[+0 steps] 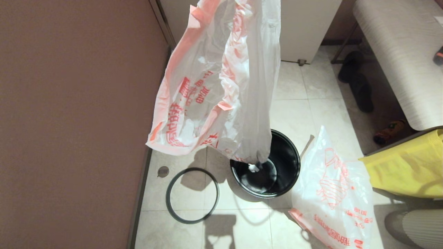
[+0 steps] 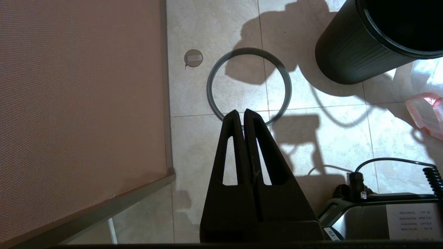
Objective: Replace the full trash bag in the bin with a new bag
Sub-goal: Place the trash bag on the floor
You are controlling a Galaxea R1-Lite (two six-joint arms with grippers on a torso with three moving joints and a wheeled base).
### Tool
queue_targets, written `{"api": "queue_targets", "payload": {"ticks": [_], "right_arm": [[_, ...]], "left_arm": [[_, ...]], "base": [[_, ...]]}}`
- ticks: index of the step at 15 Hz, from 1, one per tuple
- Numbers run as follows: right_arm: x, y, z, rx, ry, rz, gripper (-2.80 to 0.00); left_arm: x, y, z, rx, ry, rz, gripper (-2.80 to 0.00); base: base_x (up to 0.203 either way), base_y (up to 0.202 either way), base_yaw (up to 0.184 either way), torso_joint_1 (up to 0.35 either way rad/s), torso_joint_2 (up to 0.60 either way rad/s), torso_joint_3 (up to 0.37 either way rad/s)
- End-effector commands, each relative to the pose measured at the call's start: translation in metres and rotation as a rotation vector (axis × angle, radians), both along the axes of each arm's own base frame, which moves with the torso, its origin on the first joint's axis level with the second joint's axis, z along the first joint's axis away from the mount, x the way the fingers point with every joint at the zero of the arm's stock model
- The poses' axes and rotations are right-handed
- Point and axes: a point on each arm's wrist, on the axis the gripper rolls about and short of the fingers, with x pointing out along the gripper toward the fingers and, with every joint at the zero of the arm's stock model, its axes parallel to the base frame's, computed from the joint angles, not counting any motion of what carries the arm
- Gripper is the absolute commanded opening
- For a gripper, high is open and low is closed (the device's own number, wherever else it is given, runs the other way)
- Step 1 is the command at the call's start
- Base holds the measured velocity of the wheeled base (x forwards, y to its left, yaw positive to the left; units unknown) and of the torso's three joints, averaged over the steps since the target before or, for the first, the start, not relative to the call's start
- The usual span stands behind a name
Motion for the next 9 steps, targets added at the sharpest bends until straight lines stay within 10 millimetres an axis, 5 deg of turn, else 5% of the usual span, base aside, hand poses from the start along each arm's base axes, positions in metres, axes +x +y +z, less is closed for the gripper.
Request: {"api": "queue_targets", "payload": {"ticks": [1, 9], "right_arm": [[0.023, 0.027, -0.015, -0.027, -0.015, 0.013, -2.8], [0.009, 0.043, -0.014, 0.017, -0.098, 0.085, -2.8]], "left_arm": [[0.0, 0.0, 0.0, 0.0, 0.002, 0.0, -2.8], [0.0, 0.0, 0.0, 0.001, 0.004, 0.0, -2.8]], "base": [[0.0, 0.0, 0.0, 0.0, 0.0, 0.0], [0.0, 0.0, 0.0, 0.0, 0.0, 0.0]]}}
